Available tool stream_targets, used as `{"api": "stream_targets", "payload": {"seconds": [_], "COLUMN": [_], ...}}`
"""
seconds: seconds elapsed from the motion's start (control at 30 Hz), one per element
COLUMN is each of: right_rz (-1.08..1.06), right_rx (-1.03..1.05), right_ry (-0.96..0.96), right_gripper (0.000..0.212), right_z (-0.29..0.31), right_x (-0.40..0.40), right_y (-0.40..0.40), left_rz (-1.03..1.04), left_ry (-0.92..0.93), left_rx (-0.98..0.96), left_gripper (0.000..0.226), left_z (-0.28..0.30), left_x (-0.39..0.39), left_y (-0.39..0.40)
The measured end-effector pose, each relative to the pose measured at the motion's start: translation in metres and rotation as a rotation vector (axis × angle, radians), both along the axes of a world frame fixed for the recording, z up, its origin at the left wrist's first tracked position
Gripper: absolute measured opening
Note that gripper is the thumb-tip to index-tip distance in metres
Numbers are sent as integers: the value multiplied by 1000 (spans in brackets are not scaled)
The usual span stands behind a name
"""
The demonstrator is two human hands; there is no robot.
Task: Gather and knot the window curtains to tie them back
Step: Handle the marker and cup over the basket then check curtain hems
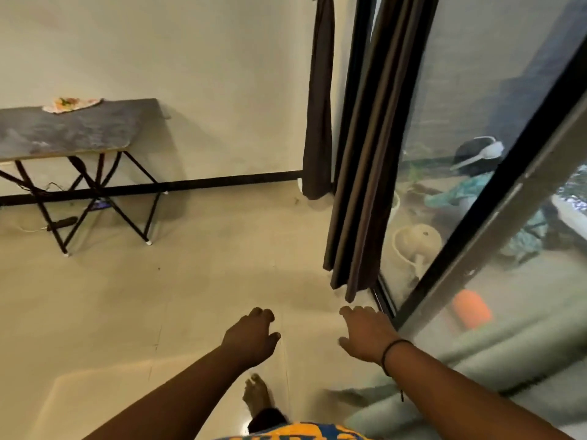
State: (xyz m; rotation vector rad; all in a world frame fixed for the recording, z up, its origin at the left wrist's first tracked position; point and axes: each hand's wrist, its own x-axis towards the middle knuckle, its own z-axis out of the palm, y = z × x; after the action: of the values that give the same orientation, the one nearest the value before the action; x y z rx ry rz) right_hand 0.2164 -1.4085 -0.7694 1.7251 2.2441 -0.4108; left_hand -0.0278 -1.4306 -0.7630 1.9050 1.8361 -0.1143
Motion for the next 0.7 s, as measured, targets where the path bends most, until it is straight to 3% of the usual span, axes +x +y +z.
{"api": "stream_targets", "payload": {"seconds": [0.2,0.37,0.7], "right_rz": [-12,-121,-144], "right_rx": [13,28,35], "right_ry": [-37,-55,113], "right_gripper": [56,51,45], "right_z": [-3,9,-9], "right_x": [-7,-10,-12], "right_y": [114,216,406], "left_rz": [-62,-218,-366], "left_ry": [-20,119,126], "left_rx": [-27,-104,-340], "left_gripper": [47,49,49], "left_z": [-12,-4,-24], "left_x": [-10,-17,28], "left_y": [142,276,489]}}
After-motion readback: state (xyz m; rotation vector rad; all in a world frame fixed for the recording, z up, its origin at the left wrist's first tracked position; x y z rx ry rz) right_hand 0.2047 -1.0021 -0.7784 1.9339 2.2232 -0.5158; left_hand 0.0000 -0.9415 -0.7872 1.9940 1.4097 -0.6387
